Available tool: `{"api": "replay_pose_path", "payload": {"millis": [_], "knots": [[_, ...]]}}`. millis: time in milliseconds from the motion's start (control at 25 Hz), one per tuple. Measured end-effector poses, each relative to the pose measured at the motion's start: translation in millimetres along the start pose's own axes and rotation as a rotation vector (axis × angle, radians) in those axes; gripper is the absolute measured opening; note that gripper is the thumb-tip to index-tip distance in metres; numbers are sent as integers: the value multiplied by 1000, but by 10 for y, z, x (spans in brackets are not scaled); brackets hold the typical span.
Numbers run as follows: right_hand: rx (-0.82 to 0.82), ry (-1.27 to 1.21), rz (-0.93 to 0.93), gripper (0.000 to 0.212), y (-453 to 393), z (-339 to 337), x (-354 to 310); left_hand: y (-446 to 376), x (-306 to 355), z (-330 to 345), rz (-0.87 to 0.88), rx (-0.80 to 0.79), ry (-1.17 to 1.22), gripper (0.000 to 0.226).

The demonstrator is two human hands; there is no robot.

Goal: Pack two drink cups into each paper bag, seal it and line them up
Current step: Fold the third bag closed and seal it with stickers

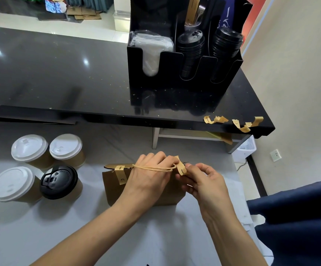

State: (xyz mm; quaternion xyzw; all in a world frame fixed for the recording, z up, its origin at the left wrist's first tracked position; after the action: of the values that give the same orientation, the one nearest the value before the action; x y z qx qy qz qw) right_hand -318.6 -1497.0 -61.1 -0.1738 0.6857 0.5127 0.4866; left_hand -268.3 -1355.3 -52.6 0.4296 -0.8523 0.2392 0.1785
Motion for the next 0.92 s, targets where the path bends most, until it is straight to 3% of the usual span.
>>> {"api": "replay_pose_path", "payload": {"millis": [240, 400, 520, 640, 920], "knots": [[-6, -6, 16, 16, -4, -12, 19, -94, -49, 47, -97, -106, 3, 35], [-34, -13, 65, 3, 11, -38, 50, -109, -38, 65, -128, -153, -58, 34], [-45, 19, 80, 11, 0, -53, 56, -113, -23, 67, -145, -161, -73, 35], [-18, 108, 30, 22, -17, -28, 73, -118, -23, 66, -159, -180, -82, 34], [50, 234, -138, 6, 13, -23, 87, -113, -3, 53, -162, -202, -91, 34]]}}
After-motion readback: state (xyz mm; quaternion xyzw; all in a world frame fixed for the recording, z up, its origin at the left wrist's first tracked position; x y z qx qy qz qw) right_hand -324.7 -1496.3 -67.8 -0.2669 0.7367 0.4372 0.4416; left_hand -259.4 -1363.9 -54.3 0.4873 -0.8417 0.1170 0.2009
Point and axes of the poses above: each hand's wrist, its own y-axis away from the middle knuckle, its own z-axis out of the palm, x = y × z, the point moved 4 cm from there along -y, towards the middle knuckle, and after that the axes turned 6 degrees about y, right-handed, at the moved point
